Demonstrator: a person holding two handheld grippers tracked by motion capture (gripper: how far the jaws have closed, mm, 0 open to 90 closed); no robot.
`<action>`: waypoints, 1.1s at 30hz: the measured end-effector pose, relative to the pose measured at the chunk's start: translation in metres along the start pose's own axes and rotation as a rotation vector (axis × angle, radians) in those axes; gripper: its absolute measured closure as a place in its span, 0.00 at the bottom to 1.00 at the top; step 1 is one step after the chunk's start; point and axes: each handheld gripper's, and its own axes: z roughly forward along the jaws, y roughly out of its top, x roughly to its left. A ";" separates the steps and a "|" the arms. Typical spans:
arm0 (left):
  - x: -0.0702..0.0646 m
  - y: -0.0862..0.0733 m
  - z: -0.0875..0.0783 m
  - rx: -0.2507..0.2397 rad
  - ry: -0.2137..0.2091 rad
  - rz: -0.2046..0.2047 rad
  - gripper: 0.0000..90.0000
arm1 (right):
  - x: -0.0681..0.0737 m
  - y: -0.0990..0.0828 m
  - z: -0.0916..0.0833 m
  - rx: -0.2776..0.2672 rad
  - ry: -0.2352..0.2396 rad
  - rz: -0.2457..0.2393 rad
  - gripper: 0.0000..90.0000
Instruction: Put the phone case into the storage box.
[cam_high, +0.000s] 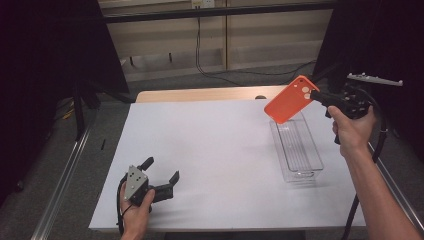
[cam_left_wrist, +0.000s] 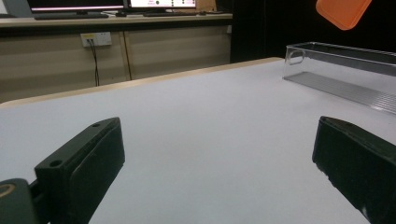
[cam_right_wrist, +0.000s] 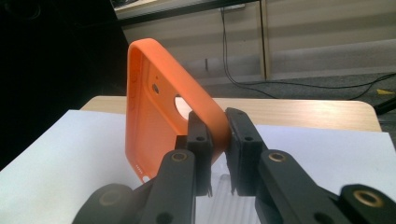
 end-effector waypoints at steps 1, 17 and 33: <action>0.000 -0.001 0.001 -0.002 0.000 -0.014 0.02 | -0.002 0.001 0.000 -0.001 -0.005 0.002 0.89; 0.003 -0.001 0.000 0.000 0.019 -0.038 0.02 | -0.020 0.016 0.009 -0.009 -0.038 0.011 0.90; 0.002 -0.001 -0.001 0.005 0.017 -0.015 0.02 | -0.031 0.008 0.022 0.037 -0.058 -0.044 0.89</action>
